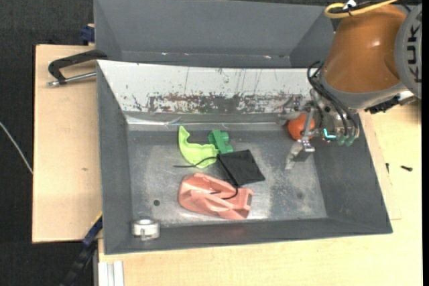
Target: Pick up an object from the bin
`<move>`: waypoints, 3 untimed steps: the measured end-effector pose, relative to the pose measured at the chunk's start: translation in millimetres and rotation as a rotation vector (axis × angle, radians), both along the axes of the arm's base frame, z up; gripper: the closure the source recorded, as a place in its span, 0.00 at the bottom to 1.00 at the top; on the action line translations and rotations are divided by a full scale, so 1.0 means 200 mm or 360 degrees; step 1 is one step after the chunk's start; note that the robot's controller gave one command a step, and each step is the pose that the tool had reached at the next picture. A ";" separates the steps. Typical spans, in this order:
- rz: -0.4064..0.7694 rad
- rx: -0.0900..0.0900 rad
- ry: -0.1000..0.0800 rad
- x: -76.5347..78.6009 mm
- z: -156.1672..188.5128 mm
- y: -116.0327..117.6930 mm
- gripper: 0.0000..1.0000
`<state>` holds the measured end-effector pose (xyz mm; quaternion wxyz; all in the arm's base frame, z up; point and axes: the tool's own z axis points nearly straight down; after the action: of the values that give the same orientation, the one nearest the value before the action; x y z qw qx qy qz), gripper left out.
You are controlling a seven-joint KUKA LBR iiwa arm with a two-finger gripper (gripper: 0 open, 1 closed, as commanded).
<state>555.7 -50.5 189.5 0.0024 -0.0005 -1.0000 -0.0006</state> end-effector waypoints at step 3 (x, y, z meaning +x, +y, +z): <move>0.0022 0.0000 -0.0006 -0.02 -0.47 0.36 0.00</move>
Offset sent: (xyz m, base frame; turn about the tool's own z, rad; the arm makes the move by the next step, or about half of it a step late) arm -0.0140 0.0915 -0.1195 0.0680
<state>551.9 22.2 96.2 0.0004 0.0065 -1.0000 -0.0006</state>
